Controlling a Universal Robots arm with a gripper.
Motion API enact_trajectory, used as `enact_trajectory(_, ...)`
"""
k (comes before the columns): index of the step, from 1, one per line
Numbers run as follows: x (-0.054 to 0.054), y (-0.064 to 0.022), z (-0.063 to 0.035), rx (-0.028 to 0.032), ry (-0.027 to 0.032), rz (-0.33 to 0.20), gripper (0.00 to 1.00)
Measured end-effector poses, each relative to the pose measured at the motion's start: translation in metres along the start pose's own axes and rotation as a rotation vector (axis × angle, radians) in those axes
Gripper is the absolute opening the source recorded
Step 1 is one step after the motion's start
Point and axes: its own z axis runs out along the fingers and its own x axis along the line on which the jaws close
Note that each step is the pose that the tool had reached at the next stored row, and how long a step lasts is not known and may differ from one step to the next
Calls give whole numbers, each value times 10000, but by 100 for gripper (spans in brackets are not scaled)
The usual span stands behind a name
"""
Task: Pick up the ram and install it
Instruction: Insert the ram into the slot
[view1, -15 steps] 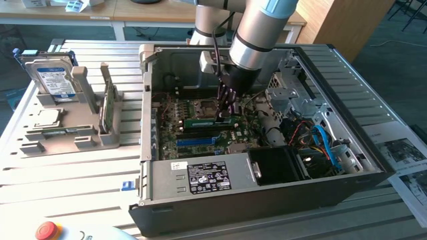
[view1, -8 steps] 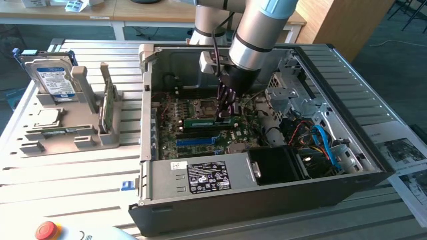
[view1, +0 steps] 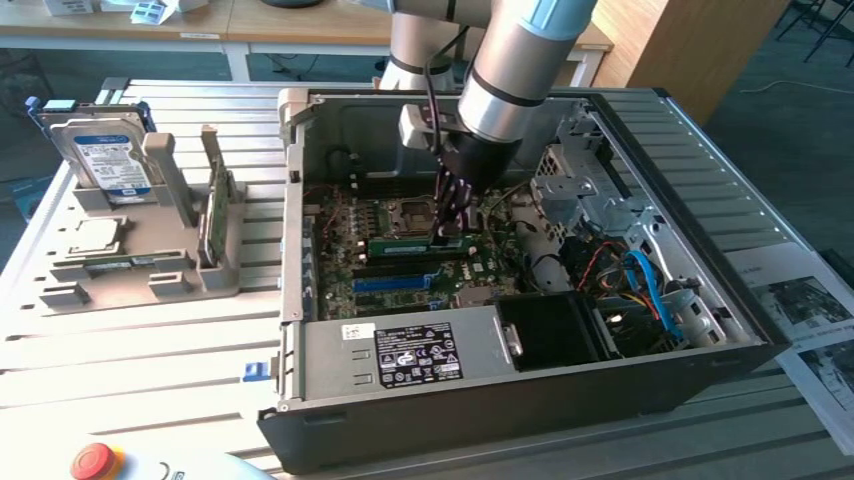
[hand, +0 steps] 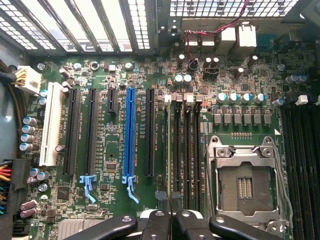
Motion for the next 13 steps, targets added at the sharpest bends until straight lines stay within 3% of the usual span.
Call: enact_trajectory(13, -1, -6, 35, 61, 1, 2, 12)
